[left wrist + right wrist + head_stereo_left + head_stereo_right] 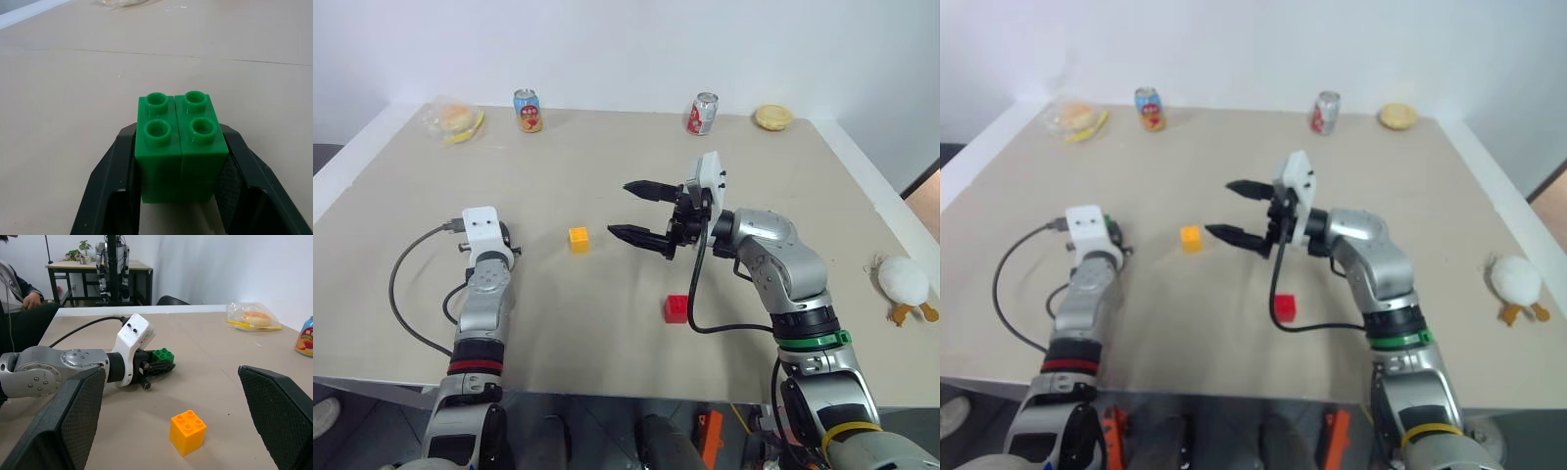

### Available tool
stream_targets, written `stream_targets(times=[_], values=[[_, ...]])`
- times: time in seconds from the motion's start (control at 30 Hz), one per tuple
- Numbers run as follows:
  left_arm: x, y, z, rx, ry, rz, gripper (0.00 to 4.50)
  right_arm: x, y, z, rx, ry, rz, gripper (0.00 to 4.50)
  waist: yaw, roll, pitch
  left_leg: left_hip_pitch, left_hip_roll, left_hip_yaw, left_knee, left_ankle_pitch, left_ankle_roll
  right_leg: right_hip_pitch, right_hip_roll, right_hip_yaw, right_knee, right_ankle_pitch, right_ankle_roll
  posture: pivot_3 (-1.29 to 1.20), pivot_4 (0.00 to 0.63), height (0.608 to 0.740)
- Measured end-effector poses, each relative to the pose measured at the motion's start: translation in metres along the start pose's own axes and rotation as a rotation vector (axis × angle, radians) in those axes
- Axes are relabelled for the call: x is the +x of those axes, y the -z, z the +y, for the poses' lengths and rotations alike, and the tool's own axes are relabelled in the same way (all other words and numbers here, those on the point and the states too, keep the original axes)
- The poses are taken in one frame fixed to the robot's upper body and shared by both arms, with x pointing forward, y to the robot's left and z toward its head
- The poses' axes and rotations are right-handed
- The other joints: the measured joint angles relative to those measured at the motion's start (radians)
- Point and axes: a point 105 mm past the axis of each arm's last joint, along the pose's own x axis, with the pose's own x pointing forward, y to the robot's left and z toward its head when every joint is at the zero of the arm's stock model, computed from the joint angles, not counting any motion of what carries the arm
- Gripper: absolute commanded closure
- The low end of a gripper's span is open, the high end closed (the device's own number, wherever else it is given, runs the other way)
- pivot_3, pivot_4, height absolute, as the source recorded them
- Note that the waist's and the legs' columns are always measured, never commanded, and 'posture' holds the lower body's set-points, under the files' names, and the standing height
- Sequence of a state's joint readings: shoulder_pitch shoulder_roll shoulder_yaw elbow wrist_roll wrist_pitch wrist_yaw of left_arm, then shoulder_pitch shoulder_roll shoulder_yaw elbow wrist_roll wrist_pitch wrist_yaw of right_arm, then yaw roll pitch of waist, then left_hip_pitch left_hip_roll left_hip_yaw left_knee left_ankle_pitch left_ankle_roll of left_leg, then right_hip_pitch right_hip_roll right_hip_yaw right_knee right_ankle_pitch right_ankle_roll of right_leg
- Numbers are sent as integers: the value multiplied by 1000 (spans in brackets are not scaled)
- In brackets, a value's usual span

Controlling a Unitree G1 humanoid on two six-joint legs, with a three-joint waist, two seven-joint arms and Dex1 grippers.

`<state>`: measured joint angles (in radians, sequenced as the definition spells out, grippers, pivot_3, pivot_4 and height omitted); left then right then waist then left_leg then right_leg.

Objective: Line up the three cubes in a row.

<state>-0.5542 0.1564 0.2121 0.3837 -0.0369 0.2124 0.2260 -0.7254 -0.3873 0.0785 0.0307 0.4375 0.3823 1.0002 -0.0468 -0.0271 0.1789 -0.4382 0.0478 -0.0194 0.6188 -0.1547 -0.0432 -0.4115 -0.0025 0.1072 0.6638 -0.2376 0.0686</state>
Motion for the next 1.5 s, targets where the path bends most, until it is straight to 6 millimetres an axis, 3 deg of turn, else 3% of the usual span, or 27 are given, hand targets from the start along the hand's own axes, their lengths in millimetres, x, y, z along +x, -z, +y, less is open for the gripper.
stream_targets(times=[0.2, 0.3, 0.4, 0.63, 0.7, 0.8, 0.93, 1.1, 1.5], values=[[-1, -5, -2, -16, 49, -28, 3155, -4, -4, -2, 14, 5, -27, 0, 0, 0, 0, 0, 0, 0, 0, 0, 0, 0, 0, 0, 0, 0, 0, 0, 150, 736], [-8, -15, -16, -28, 222, -78, 3155, -9, -10, -1, 22, -11, -36, 0, 0, 0, 0, -1, 0, 0, -1, 0, 0, -1, 0, 0, 0, 0, -1, 0, 150, 736], [-28, -29, -39, 9, 538, -152, 3155, -23, -15, 6, 12, -38, -13, 0, 0, 0, 0, -1, 0, 0, -2, -1, -2, -2, 0, 0, 0, -2, -3, 0, 150, 736], [-87, -33, -53, 123, 1171, -161, 3155, -64, 4, 33, 71, -129, 157, 0, 0, 0, 0, -2, 0, 1, -3, -2, -3, -4, -1, 0, 0, -7, -6, 0, 150, 736], [-109, -32, -65, 158, 1372, -155, 3155, -74, 4, 38, 60, -148, 192, 0, 0, 0, 0, -1, 0, 1, -3, -2, -3, -3, -1, 0, 0, -9, -8, 0, 150, 736], [-130, -24, -78, 194, 1540, -139, 3155, -80, 6, 43, 58, -157, 224, 0, 0, 0, 1, -1, 0, 1, -2, -2, -3, -3, -1, 0, 0, -9, -8, 0, 150, 736], [-158, -8, -110, 247, 1770, -119, 3155, -86, 10, 48, 69, -136, 247, 0, 0, 0, 1, -1, 0, 1, 0, -2, -3, -3, -1, 0, 0, -8, -8, 0, 150, 736], [-167, -1, -129, 286, 1873, -111, 3155, -91, 7, 50, 59, -99, 260, 0, -2, 0, 1, -1, 1, 1, -1, -2, -3, -3, -1, 0, 0, -8, -8, 0, 150, 736], [-159, 11, -125, 319, 1874, -58, 3155, -94, 4, 53, 54, -65, 261, 0, -1, 0, 1, -1, 0, 1, -1, -2, -2, -3, -1, 0, 0, -8, -7, 0, 150, 736]])
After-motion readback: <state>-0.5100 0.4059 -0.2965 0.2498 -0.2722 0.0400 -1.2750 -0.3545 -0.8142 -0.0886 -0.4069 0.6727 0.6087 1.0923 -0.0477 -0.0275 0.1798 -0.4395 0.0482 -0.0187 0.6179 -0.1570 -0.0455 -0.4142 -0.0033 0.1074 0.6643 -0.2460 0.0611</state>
